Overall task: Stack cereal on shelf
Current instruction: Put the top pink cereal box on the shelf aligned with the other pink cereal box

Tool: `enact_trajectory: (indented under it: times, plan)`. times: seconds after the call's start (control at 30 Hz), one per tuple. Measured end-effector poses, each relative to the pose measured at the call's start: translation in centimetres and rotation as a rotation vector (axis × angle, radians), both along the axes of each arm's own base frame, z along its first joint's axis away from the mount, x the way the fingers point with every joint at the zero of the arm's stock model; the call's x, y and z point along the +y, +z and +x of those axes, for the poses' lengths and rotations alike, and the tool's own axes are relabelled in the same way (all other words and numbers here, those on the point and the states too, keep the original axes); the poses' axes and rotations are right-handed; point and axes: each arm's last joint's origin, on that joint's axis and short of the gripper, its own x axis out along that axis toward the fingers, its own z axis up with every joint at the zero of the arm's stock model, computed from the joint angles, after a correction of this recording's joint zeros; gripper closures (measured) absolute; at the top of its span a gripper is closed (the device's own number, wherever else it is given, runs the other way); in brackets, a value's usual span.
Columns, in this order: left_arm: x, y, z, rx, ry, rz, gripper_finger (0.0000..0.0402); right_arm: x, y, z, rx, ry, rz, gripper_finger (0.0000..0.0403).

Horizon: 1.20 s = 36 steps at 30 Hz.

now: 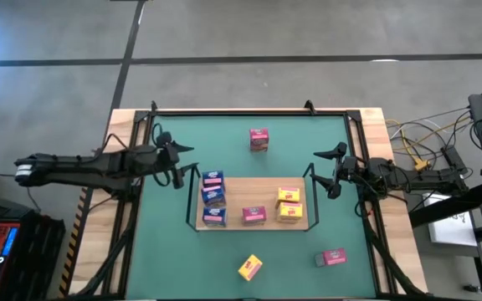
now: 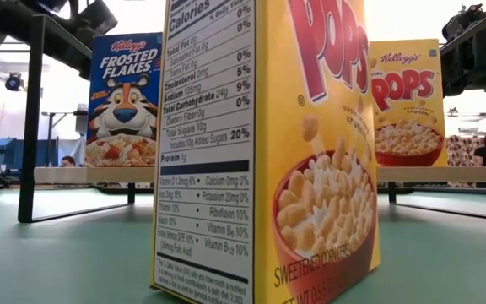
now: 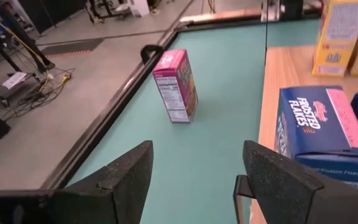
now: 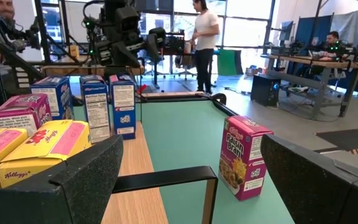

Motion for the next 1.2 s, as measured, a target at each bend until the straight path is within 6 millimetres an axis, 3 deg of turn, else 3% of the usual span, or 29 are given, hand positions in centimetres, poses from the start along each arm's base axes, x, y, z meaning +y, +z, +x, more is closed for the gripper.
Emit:
enact_trajectory:
  times: [0.53, 1.2]
  plan:
    - [-0.2, -3.5, -0.7, -0.219, -0.023, -0.099, 0.0168, 0.0, 0.0, 0.0, 0.000, 0.000, 0.000, 0.0033]
    - [-0.2, -3.5, -0.6, -0.243, -0.027, -0.108, 0.0168, 0.0, 0.0, 0.0, 0.000, 0.000, 0.000, 0.0033]
